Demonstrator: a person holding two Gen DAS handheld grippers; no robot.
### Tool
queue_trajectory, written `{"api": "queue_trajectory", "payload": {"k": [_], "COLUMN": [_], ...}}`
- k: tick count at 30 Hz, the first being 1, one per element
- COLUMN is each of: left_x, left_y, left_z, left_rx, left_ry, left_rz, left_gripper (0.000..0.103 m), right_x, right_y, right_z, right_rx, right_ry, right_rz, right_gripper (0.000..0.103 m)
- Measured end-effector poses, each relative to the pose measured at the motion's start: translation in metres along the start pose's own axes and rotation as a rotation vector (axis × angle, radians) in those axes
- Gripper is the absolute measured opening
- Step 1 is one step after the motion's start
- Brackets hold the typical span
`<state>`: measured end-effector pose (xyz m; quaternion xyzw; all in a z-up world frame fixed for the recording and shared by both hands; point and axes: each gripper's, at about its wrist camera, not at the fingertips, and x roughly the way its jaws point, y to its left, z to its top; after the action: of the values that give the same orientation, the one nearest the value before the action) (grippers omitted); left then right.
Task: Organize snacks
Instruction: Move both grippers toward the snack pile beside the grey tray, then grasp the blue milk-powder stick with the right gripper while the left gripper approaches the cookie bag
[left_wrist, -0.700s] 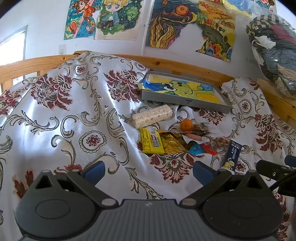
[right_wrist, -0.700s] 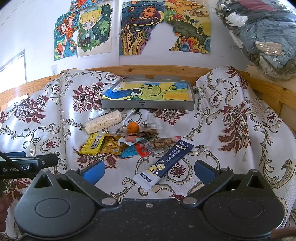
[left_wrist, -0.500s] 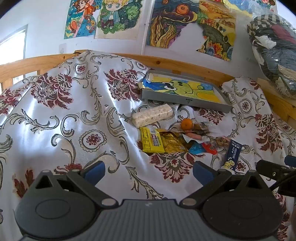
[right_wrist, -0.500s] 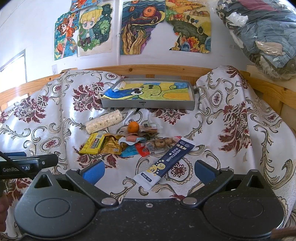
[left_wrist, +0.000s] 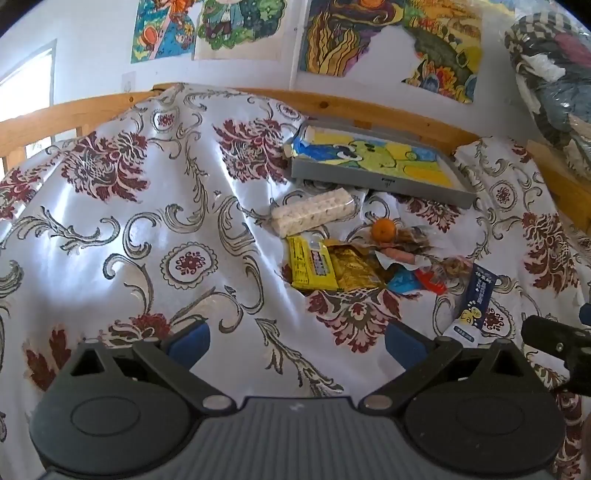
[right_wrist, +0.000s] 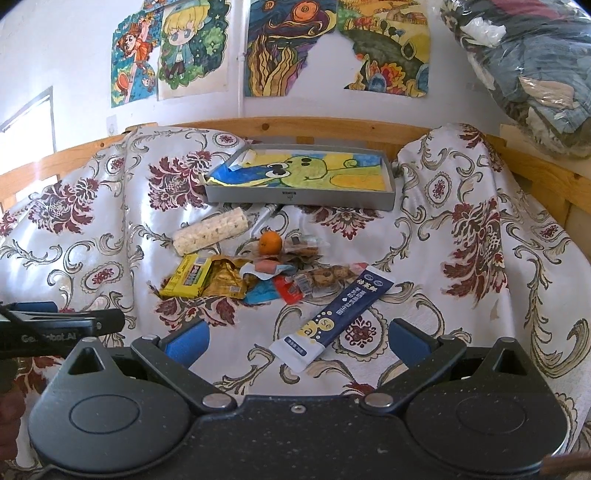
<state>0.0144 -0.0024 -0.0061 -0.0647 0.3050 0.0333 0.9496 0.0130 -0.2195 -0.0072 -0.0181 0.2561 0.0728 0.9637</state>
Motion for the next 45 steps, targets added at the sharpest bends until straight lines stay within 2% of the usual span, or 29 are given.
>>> {"api": "queue_trajectory", "payload": {"k": [8, 14, 22, 26, 30, 36, 39, 45], "left_x": [0.012, 0.021, 0.042, 0.054, 0.066, 0.082, 0.090, 0.108], "left_y": [-0.007, -0.018, -0.046, -0.060, -0.068, -0.074, -0.074, -0.069], "left_z": [0.025, 0.054, 0.080, 0.086, 0.090, 0.090, 0.088, 0.087], "left_rx": [0.034, 0.074, 0.202, 0.263, 0.273, 0.306, 0.323, 0.325], "left_ry": [0.020, 0.038, 0.095, 0.102, 0.116, 0.145, 0.158, 0.178], "left_rz": [0.002, -0.024, -0.059, -0.066, -0.071, -0.077, -0.078, -0.089], "left_gripper": [0.102, 0.102, 0.102, 0.102, 0.102, 0.102, 0.102, 0.102], "right_x": [0.002, 0.009, 0.029, 0.042, 0.055, 0.063, 0.071, 0.093], "right_y": [-0.009, -0.016, -0.029, -0.039, -0.051, -0.054, -0.056, -0.062], "right_z": [0.012, 0.021, 0.033, 0.040, 0.045, 0.046, 0.044, 0.037], "right_rx": [0.033, 0.040, 0.033, -0.010, -0.080, -0.187, -0.168, -0.066], "right_ry": [0.020, 0.050, 0.079, 0.079, 0.075, 0.007, 0.019, 0.099], "right_rz": [0.002, 0.010, 0.031, 0.015, 0.020, 0.003, 0.000, 0.048], "right_gripper": [0.102, 0.102, 0.102, 0.102, 0.102, 0.102, 0.102, 0.102]}}
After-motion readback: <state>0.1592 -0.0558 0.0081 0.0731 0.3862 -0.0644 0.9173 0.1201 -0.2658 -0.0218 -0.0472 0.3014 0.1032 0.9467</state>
